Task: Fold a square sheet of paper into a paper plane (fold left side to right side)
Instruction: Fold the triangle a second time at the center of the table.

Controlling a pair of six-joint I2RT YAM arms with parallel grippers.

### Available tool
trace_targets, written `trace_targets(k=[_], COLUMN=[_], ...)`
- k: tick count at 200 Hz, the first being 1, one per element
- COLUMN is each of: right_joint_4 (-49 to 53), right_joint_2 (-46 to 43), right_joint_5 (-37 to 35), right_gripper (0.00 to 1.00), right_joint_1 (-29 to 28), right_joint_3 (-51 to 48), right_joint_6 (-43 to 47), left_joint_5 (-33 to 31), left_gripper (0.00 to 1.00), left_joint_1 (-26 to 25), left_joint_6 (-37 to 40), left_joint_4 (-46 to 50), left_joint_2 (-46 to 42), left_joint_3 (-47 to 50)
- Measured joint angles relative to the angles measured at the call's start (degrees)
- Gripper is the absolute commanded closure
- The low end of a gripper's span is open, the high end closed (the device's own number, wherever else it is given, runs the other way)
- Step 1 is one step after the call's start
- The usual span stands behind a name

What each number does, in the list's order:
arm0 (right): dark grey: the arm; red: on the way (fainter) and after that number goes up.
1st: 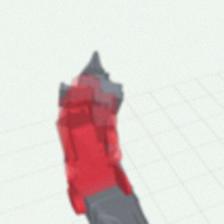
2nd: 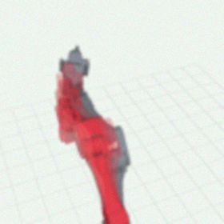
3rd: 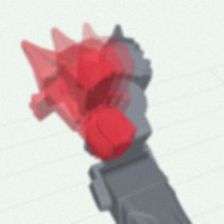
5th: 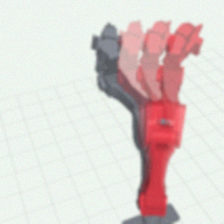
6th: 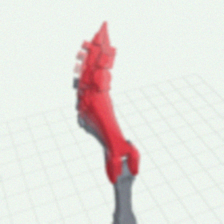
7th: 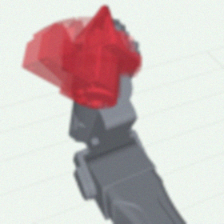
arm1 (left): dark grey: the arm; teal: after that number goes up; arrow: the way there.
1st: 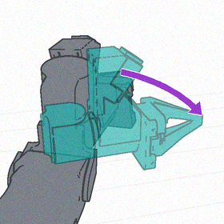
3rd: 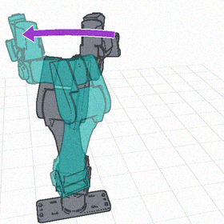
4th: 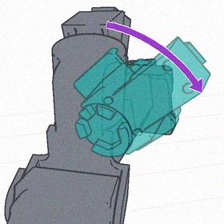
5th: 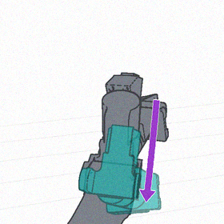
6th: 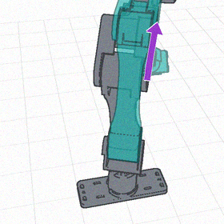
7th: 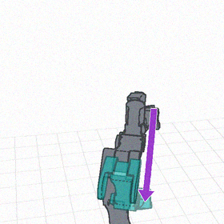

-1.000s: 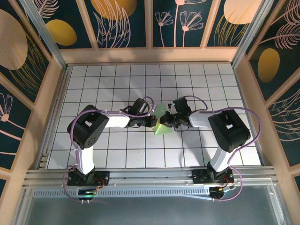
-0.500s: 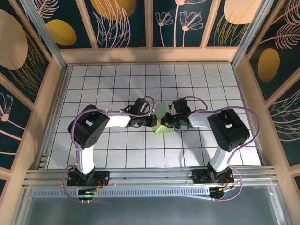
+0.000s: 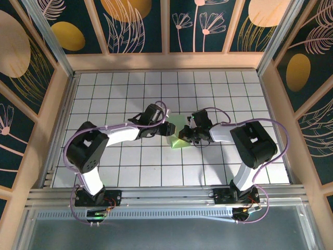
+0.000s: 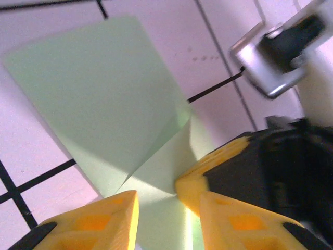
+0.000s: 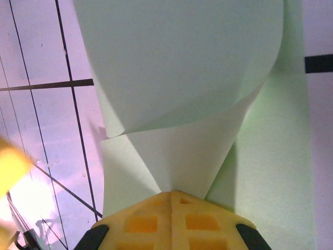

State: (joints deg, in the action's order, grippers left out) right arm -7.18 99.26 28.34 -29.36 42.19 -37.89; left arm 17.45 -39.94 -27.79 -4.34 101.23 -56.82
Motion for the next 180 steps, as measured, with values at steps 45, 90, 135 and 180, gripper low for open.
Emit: trace_targets(k=[45, 90, 135, 180], right_joint_4=[-0.48, -0.7, -0.79, -0.79], right_joint_2=[0.0, -0.02, -0.02, -0.02], right_joint_5=[0.13, 0.15, 0.15, 0.15], right_gripper=[1.0, 1.0, 1.0, 1.0], right_joint_1=[0.0, 0.02, 0.0, 0.0], right_joint_3=[-0.26, -0.35, -0.35, -0.35], right_joint_6=[0.0, 0.0, 0.0, 0.0], left_joint_5=[4.81, 12.85, 17.05, 18.12], left_gripper=[0.85, 0.88, 0.88, 0.89], left_joint_1=[0.0, -0.35, -0.94, -0.98], left_joint_6=[-2.91, -8.33, -10.51, -10.88], left_joint_4=[0.09, -2.56, -6.16, -6.58], left_joint_2=[-4.59, -4.22, -1.16, 1.95], left_joint_3=[3.21, 8.66, 8.81, 8.79])
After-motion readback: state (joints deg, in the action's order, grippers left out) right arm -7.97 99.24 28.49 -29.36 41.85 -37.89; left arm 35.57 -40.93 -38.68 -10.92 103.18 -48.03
